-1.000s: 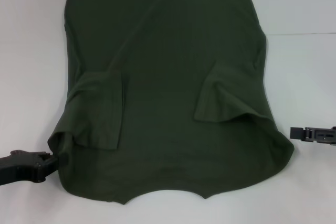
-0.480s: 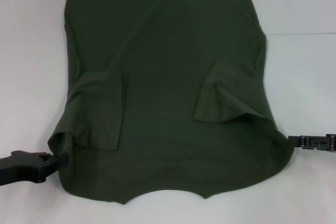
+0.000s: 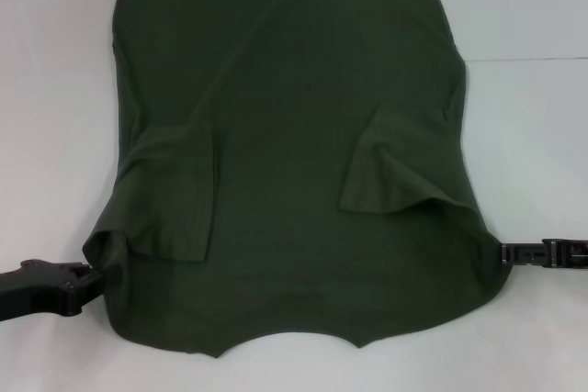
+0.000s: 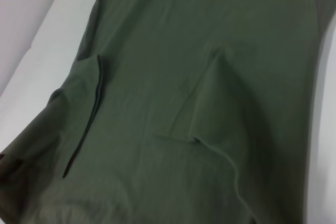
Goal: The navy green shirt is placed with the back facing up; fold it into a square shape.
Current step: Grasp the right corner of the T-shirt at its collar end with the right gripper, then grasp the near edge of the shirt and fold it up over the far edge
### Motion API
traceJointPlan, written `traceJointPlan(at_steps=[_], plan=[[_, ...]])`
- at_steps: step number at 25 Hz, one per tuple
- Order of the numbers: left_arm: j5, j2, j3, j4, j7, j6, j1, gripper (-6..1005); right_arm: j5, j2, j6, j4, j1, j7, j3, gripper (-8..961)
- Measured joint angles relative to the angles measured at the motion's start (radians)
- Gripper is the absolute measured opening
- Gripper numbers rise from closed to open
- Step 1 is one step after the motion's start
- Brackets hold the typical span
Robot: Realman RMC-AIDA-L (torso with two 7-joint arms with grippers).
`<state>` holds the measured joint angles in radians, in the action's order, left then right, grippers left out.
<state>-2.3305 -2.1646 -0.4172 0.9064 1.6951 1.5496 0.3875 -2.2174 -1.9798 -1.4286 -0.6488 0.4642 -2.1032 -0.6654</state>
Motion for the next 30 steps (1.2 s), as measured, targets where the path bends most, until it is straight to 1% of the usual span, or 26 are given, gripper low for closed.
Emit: traceJointPlan(at_steps=[2,8,12,18,23,28,30], plan=[[-0.002,0.000,0.000,0.000,0.000,0.000,0.000,40,-0.001,0.000,0.006,0.000,0.000,-0.005,-0.002,789],[-0.002,0.000,0.000,0.000,0.000,-0.002,0.002,40,-0.006,0.002,0.017,0.000,0.003,-0.026,-0.005,671],[0.000,0.000,0.001,0.000,-0.002,-0.003,0.002,40,-0.049,0.002,0.025,0.000,0.013,-0.051,-0.002,593],[0.000,0.000,0.000,0.000,-0.004,-0.004,0.002,40,-0.077,-0.001,0.039,0.000,0.024,-0.071,-0.006,352],[0.000,0.000,0.004,0.000,-0.005,-0.004,0.002,40,-0.079,0.000,0.039,-0.002,0.026,-0.071,-0.003,125],[0.000,0.000,0.007,0.000,0.008,0.000,0.002,40,-0.076,0.000,0.037,-0.003,0.014,-0.057,0.005,52],[0.000,0.001,0.010,0.005,0.048,0.006,0.002,40,-0.072,-0.001,0.026,-0.002,0.004,-0.033,0.025,38]])
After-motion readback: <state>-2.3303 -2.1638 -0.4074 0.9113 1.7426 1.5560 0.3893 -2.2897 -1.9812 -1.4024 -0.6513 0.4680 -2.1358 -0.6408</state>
